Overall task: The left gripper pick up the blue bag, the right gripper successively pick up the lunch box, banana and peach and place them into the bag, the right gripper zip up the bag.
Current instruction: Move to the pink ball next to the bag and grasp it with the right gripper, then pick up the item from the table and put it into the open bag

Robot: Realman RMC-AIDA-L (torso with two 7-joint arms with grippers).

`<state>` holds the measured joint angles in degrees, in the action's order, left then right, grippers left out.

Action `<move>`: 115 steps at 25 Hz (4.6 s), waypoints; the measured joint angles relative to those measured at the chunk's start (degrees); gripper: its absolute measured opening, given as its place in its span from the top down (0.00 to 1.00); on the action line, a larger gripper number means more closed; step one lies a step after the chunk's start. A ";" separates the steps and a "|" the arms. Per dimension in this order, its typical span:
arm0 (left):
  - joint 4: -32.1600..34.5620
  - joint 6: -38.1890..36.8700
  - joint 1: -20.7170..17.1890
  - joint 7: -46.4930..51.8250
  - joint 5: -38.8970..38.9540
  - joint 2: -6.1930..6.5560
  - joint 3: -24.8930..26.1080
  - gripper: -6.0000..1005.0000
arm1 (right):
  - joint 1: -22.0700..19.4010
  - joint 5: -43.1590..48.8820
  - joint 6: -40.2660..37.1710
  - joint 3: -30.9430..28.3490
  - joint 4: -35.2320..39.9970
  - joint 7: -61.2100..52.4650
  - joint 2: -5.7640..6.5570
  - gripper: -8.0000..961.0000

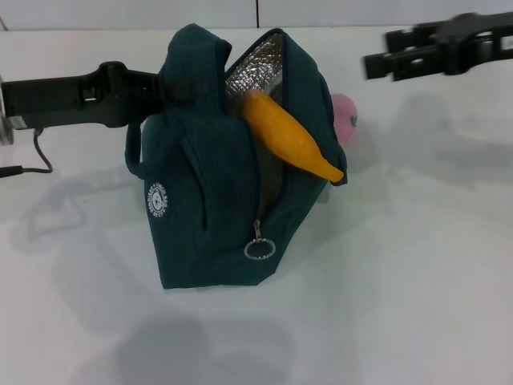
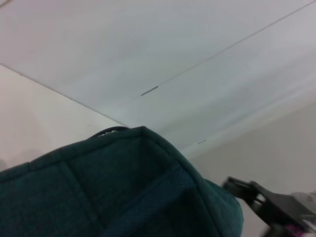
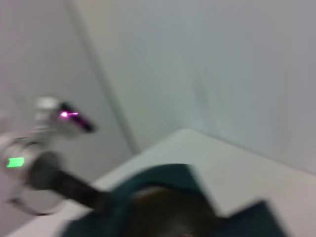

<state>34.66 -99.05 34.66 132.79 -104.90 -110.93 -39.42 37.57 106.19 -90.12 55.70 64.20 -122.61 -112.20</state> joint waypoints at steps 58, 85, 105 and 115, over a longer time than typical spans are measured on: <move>0.09 0.34 1.41 -1.57 -0.48 -0.69 -0.39 0.96 | 6.20 -4.13 50.21 26.92 -30.21 16.27 -4.00 0.23; 0.05 0.18 1.47 -1.39 -0.25 -0.68 -0.14 0.96 | 0.38 -4.58 56.12 30.84 -21.94 16.80 -3.68 0.83; 0.27 0.61 -1.32 -1.72 0.12 0.01 0.14 0.96 | -11.97 -27.88 34.94 17.62 -1.19 27.45 -3.27 0.95; 0.35 1.34 -2.30 -1.92 0.17 0.02 0.14 0.96 | -4.83 -30.73 26.41 24.03 -5.55 29.66 -3.51 0.91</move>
<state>35.01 -97.71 32.36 130.87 -104.74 -110.91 -39.28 32.74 75.46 -63.71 79.73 58.65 -92.96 -115.71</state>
